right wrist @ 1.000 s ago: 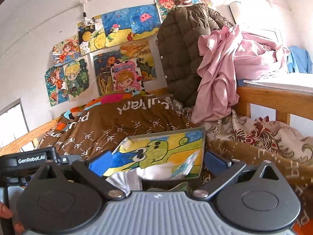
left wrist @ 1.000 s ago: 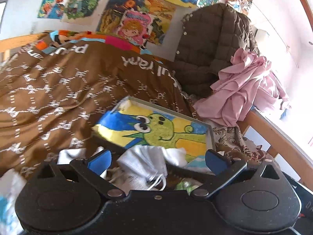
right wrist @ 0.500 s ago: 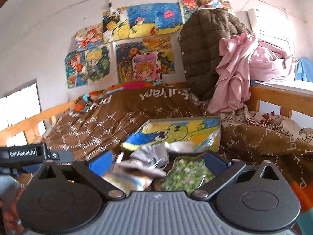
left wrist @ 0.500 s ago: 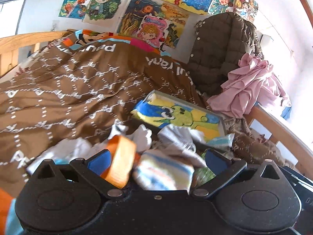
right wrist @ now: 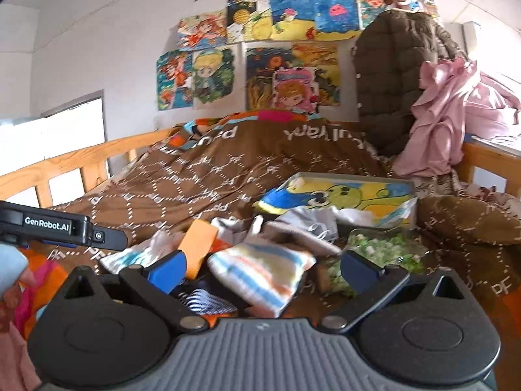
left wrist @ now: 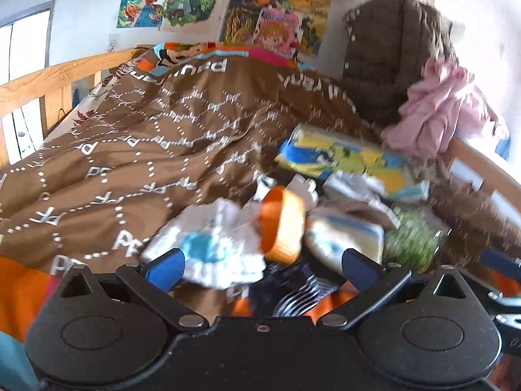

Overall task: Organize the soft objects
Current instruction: 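Grasp the whale-print white muslin with the left tool while the right tool grasps the navy striped sock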

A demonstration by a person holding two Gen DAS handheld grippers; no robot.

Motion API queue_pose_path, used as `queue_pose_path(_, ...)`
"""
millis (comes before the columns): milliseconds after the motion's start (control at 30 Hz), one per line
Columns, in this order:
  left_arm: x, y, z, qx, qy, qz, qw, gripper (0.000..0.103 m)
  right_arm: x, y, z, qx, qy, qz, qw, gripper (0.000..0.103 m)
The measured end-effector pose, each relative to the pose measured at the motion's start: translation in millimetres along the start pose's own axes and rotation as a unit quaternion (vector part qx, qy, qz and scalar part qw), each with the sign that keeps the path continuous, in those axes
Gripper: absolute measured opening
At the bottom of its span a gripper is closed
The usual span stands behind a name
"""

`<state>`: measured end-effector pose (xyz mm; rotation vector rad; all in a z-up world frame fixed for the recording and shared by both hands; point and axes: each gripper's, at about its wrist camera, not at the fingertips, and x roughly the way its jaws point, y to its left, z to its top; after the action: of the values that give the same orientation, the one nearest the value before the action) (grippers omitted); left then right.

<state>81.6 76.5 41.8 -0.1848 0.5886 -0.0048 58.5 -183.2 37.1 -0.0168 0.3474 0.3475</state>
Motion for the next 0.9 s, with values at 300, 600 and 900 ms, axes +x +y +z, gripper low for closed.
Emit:
queue_pose_path(300, 13.9, 23.6, 7.0, 0.047, 0.046, 0.019, 0.9976, 0.102, 17.0, 20.6, -9.5, -0.022, 0.035, 0.034, 0.999, 0.103)
queue_pose_path(600, 60.6, 43.7, 15.3, 0.048, 0.106, -0.003, 0.9932, 0.102, 51.3, 35.3, -21.8, -0.041, 0.084, 0.064, 0.994, 0.103)
queue_pose_path(900, 92.8, 50.2, 11.9, 0.059, 0.106, -0.014, 0.9925, 0.102, 96.3, 40.7, -31.7, -0.040, 0.129, 0.086, 0.987, 0.103)
